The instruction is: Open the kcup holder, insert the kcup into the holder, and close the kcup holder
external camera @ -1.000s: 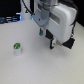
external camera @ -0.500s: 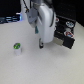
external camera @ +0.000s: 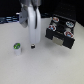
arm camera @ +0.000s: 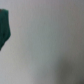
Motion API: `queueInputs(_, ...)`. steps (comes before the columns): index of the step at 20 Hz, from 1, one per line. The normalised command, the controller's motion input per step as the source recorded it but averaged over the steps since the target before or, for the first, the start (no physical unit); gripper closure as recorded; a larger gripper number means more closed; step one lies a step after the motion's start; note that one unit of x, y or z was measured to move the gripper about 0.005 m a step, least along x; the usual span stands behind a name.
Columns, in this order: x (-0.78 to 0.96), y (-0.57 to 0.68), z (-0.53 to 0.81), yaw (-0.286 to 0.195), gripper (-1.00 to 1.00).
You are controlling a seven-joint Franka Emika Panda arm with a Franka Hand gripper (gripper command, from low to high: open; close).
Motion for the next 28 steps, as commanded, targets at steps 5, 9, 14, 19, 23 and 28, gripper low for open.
queueInputs(5, -0.41, -0.55, -0.28, -0.229, -1.0)
queueInputs(9, -0.38, -0.55, -0.46, -0.224, -1.0)
queueInputs(14, -0.34, -0.48, -0.46, -0.198, -1.0)
queueInputs(19, -0.15, -0.15, -0.36, -0.198, -1.0)
queueInputs(23, -0.13, -0.01, -0.24, -0.133, -1.0)
queueInputs(28, -0.15, 0.0, -0.09, -0.12, -1.0)
